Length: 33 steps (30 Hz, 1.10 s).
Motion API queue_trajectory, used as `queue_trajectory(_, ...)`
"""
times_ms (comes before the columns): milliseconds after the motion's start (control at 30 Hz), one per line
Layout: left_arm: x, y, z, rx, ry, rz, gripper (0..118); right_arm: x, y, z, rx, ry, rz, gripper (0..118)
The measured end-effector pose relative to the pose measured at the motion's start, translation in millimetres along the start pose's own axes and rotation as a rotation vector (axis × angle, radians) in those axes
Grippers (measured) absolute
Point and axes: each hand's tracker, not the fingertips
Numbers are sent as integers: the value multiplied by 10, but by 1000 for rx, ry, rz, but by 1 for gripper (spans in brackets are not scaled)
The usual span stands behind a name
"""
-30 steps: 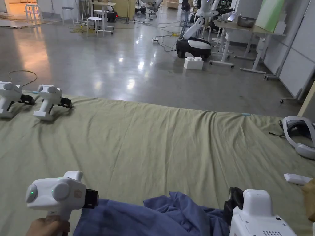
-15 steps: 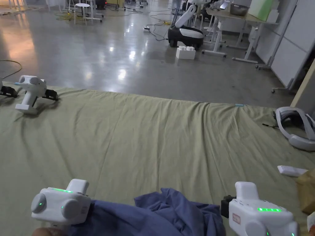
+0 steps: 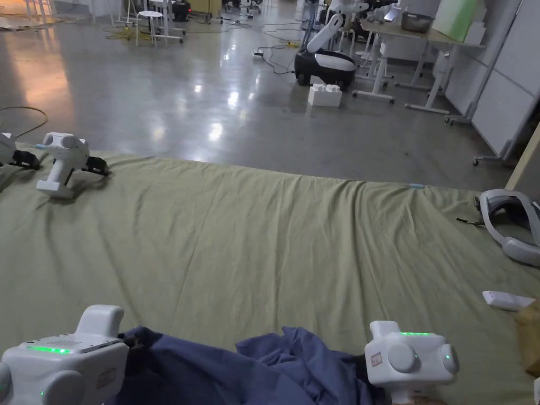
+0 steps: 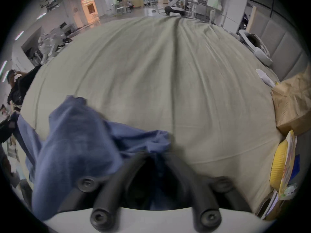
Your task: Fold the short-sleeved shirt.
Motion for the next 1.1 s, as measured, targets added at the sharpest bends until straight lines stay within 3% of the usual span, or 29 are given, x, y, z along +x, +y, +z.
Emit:
queue_trajectory(167,54,134,322,71,-2,26,9,-44,-15,525,196,-37,29,6)
queue_trajectory(467,-154,793,1165,279,26,39,9,138,299,2099,569,-113,14,6)
queue_trajectory(800,-651,1715,1912,409,140,58,9,289,765,3358,762,-188,-18,6)
queue_trajectory(1100,-674,2280,2137,451,193,74,9,244,1225,3809,829,-235,-28,6)
